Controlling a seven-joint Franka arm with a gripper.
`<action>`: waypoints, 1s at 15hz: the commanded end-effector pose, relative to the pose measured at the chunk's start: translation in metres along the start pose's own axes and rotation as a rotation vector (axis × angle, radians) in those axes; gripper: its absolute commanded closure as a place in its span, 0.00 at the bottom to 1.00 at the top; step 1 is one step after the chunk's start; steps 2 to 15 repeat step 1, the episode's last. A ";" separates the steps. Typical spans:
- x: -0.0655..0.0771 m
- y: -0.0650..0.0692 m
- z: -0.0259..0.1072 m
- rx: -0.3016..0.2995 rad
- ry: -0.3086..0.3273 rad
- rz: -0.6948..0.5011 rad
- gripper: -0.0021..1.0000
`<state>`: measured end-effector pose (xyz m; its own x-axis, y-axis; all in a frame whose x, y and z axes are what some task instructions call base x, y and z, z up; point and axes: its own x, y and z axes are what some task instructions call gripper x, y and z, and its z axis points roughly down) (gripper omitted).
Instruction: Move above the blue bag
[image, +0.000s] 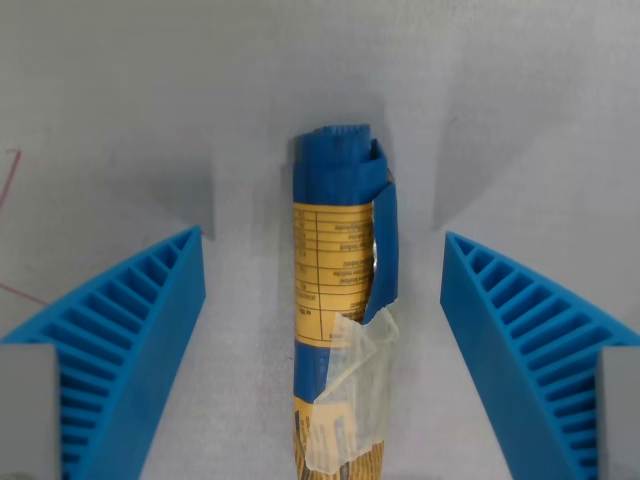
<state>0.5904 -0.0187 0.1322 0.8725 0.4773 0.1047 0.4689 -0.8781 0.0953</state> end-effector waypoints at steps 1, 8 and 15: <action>0.005 0.004 0.002 -0.024 -0.026 0.013 0.00; 0.005 0.004 0.002 -0.024 -0.026 0.013 0.00; 0.005 0.004 0.002 -0.024 -0.026 0.013 0.00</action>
